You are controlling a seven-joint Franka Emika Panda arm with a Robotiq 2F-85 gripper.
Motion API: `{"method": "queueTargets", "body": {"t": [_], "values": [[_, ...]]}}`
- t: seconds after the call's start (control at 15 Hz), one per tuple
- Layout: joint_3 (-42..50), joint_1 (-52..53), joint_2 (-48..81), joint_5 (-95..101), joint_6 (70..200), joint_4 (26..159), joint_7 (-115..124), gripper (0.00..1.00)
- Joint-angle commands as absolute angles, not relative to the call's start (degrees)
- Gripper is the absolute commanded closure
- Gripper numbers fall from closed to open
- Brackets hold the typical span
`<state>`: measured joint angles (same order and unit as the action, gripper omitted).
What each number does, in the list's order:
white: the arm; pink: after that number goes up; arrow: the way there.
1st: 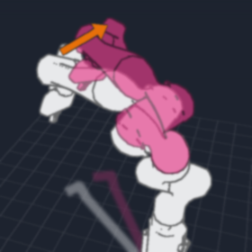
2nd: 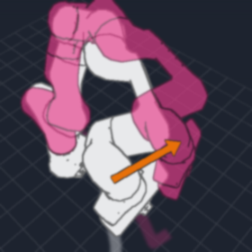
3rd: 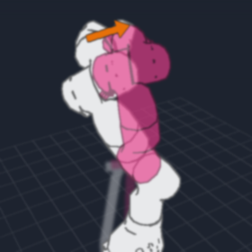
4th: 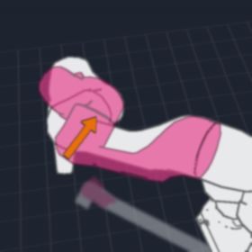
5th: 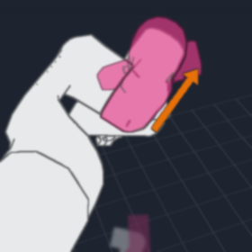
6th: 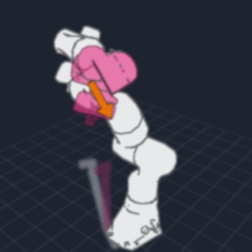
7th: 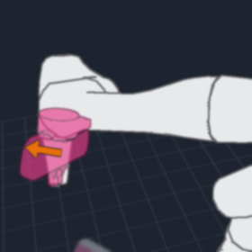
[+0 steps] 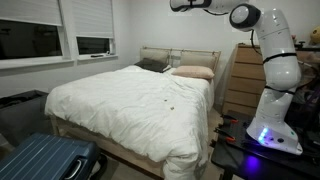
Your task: Pour the contents in the jar on the bed
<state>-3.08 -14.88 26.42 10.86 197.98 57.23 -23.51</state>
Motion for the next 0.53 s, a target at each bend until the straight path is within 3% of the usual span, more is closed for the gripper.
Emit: {"method": "queueTargets", "body": {"t": [0.0, 0.47], "values": [[-6.3, -16.6, 34.1, 8.0, 198.0, 43.2, -28.7, 0.55], [-11.6, -17.4, 45.3, 7.9, 198.0, 24.1, -31.5, 0.55]]}}
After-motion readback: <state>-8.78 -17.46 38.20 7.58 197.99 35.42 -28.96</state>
